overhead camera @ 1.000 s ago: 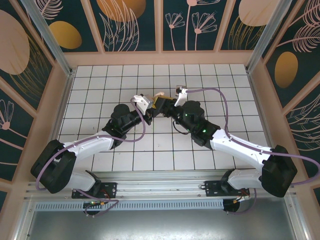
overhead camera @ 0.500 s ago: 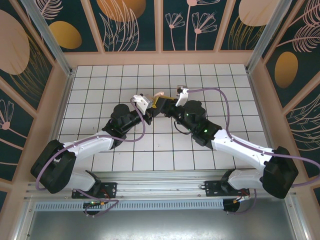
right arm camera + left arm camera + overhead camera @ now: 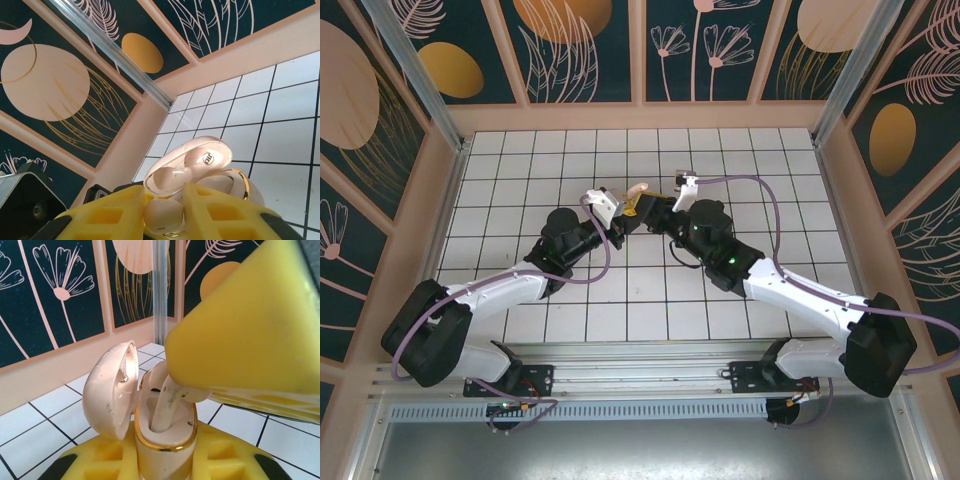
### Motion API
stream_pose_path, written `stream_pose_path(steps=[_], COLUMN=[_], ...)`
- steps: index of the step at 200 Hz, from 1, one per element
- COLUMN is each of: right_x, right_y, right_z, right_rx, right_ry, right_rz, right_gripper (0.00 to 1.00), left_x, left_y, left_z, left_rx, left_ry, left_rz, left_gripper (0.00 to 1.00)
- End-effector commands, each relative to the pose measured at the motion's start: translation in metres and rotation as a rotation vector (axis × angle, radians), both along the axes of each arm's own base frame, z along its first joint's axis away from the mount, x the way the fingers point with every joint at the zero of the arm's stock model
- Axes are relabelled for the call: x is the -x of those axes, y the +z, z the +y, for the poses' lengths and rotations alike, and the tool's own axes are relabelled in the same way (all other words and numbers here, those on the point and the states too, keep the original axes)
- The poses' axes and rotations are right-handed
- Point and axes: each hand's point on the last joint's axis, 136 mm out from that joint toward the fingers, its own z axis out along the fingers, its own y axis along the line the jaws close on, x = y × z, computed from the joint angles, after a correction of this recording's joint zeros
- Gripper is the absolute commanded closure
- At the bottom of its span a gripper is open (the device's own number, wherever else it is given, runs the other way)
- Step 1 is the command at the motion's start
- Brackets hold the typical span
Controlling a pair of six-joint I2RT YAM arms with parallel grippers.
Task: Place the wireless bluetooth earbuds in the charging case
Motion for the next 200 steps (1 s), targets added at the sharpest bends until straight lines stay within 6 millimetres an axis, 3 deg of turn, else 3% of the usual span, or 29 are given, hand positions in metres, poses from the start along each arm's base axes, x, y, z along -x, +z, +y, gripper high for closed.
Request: stream_pose_path(steps=[1,86,200], right_x=[-0.002,0.003,0.012], right_y=[-0.049,-0.063,-0.068], right_z=[-0.002,0.0,-0.015], right_rx=[0.136,0.29,0.479], right_ry=[-0.009,0.042,0.157], right_rz=[0.114,0.101,0.04], right_gripper=[0.75,0.78,0.78], left_x=[0.02,0.022,0.039], left_y=[0.085,0.085,0.087], left_z=[0.004,0.0,-0.014], left_rx=[0.187,0.155,0.134], left_ry=[-0.044,-0.069,-0.199], left_rz=[-0.216,-0.223,-0.23], left_gripper=[0.86,0.85,0.85])
